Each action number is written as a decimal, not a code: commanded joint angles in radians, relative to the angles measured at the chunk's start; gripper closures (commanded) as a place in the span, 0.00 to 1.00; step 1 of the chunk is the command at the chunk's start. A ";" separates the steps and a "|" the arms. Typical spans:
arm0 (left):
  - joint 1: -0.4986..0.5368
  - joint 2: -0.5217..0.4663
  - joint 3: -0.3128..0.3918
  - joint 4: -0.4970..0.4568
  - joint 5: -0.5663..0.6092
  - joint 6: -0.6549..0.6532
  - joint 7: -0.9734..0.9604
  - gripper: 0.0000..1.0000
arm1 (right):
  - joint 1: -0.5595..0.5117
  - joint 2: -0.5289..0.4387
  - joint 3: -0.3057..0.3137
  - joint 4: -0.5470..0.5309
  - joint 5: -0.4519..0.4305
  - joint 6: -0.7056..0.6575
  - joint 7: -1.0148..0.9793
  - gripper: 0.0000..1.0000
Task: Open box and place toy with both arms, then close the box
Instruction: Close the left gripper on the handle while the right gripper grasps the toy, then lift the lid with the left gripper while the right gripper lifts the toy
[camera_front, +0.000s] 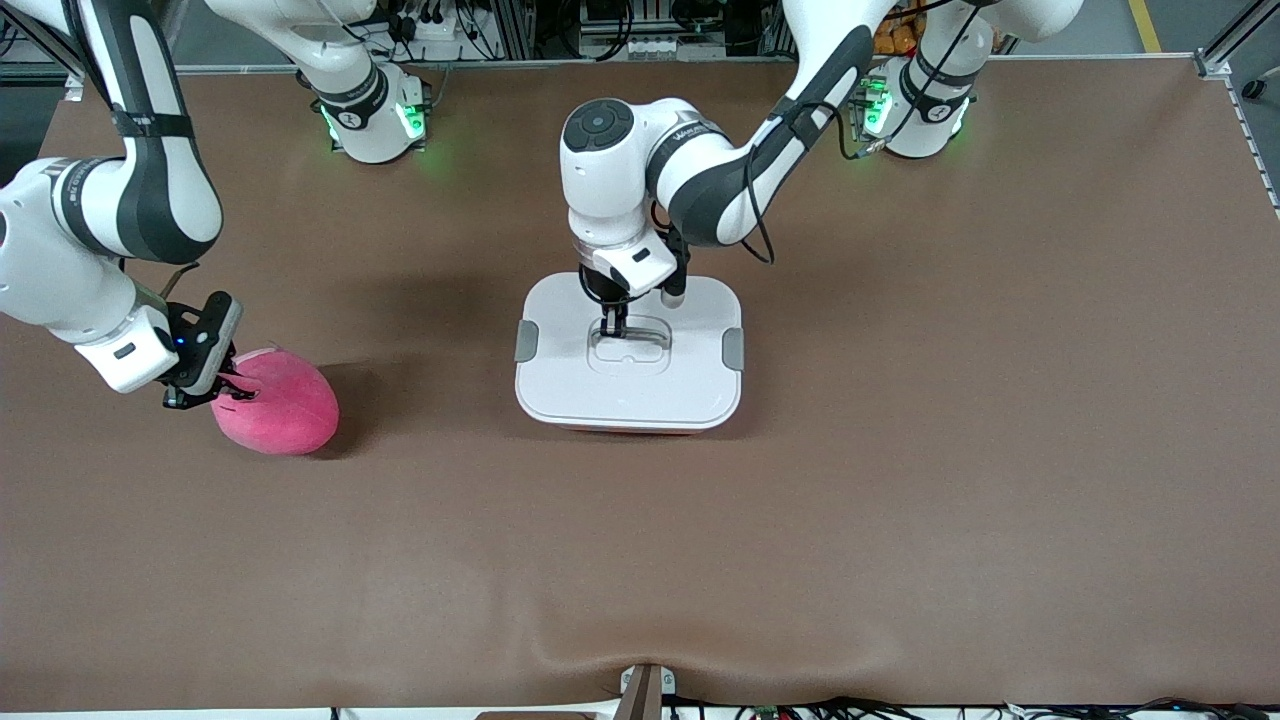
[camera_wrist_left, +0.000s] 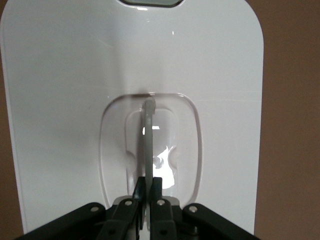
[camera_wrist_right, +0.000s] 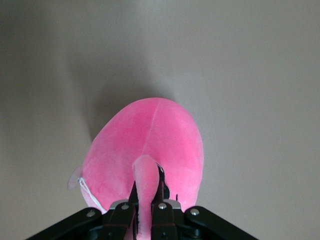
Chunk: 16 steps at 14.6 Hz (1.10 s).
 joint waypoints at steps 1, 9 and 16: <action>-0.007 -0.021 0.004 0.008 -0.015 -0.010 0.016 1.00 | -0.015 -0.019 0.010 0.006 0.015 -0.023 0.003 1.00; 0.007 -0.107 0.007 0.009 -0.012 -0.097 0.022 1.00 | -0.015 -0.016 0.010 0.006 0.023 -0.022 0.004 1.00; 0.113 -0.259 0.006 0.008 -0.071 -0.252 0.171 1.00 | 0.007 -0.017 0.018 0.059 0.023 -0.109 0.136 1.00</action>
